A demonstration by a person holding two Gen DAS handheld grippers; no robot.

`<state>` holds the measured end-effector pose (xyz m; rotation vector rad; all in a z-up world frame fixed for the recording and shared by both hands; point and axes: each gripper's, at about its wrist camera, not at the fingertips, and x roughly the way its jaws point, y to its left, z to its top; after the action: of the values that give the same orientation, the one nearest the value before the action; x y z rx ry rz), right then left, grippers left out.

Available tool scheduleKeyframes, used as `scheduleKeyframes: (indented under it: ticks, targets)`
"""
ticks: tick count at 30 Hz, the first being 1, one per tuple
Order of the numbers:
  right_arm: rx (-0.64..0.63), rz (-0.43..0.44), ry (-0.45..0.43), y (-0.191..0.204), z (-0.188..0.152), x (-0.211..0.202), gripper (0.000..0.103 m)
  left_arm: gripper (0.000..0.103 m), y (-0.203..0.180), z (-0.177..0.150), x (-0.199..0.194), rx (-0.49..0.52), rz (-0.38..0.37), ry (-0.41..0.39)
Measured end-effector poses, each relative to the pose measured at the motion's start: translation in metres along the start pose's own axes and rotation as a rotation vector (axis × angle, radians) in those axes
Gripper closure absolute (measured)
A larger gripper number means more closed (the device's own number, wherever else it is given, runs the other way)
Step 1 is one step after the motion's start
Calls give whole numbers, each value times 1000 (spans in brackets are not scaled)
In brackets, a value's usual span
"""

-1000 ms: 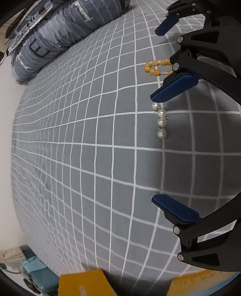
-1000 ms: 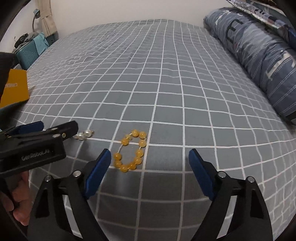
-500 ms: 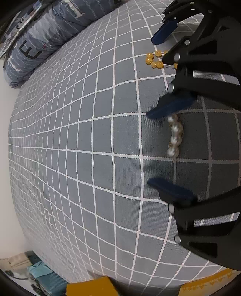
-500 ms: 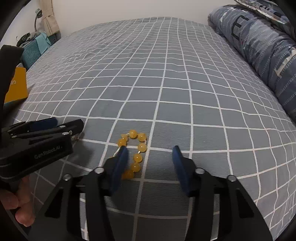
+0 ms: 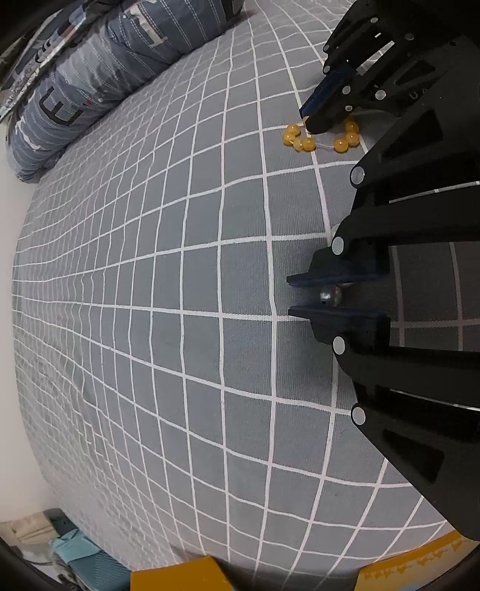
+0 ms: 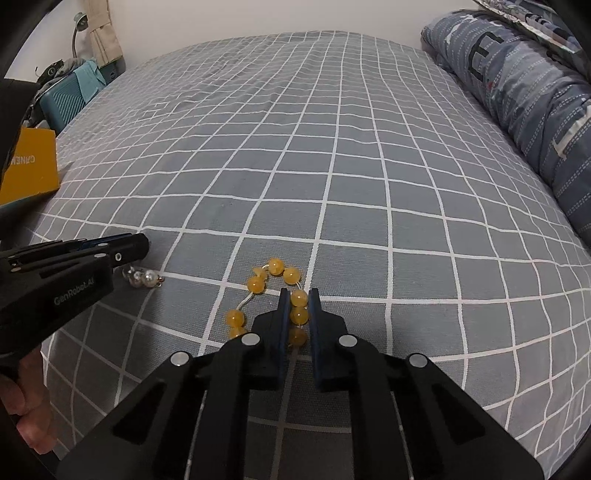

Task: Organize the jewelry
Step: 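Grasp the pearl strand with left tool while right tool grasps amber bead bracelet, then carry both held bracelets up and over into the white box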

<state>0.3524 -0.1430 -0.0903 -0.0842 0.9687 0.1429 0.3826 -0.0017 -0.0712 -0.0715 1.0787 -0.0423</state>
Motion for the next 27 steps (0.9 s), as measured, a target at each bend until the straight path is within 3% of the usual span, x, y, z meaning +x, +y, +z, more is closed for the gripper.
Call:
scheduleKeyframes:
  ticks: [13,27]
  targets:
    - [-1,-6,-11,0,2,-7,94,93,-1,-2,-14,1,-2,-16]
    - [9,-7,-52,5,0,-48,94,93,1,-14,-51,2,-16,-45]
